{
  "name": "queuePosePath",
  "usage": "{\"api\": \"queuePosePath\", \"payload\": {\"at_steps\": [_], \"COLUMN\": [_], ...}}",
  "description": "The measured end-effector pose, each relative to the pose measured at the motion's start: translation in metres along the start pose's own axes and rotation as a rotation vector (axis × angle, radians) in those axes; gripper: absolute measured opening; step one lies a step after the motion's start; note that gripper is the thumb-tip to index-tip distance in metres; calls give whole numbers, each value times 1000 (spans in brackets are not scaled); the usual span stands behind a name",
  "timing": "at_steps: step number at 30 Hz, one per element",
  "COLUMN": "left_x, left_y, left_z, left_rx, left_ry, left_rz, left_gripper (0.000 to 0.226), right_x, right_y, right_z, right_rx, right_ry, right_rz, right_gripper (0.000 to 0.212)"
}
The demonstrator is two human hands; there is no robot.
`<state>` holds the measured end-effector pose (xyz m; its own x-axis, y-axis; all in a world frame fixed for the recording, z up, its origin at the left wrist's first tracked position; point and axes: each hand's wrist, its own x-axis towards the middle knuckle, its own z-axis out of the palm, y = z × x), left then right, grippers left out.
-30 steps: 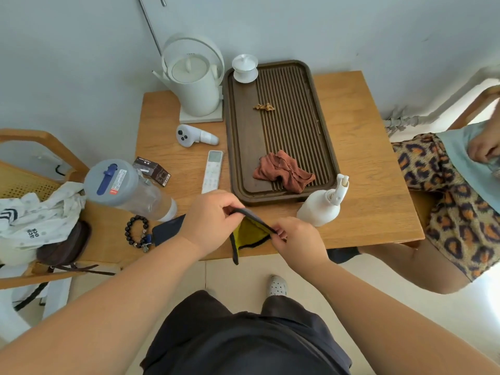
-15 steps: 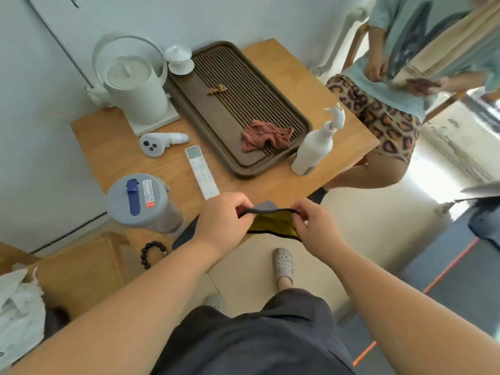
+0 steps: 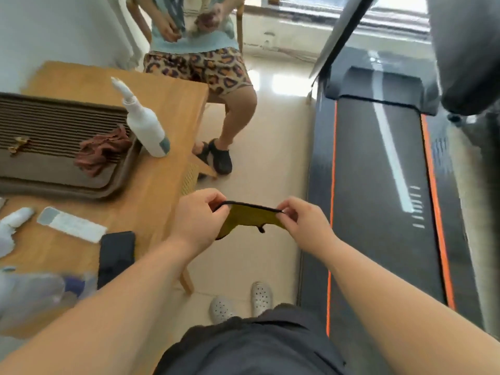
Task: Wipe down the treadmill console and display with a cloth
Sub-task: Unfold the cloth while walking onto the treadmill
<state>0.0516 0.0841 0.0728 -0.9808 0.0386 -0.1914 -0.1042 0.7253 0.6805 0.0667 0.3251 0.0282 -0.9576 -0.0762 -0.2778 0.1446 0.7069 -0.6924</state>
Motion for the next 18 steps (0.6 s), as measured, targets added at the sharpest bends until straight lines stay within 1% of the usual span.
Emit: {"api": "queuePosePath", "payload": {"at_steps": [2,7,9,12,18], "left_x": [6,8,8,9,2], "left_y": [25,75,84,93,119], "left_z": [21,68,84,107,149], "left_rx": [11,19,28,36,34], "left_ry": [-55,-185,-253,-342,-474], "left_rz": [63,188,220,299,406], "left_gripper": [8,5,4,6,9], "right_x": [-22,-80,-103,-138,-192], "right_y": [29,79,95,107,111], "right_z": [-17,-49,-53,-49,-49], "right_rx": [4,17,-2,-28,47], "right_ry": [11,59,110,236,517], "right_rz": [60,238,321,408,543], "right_gripper": [12,22,18,9,10]}}
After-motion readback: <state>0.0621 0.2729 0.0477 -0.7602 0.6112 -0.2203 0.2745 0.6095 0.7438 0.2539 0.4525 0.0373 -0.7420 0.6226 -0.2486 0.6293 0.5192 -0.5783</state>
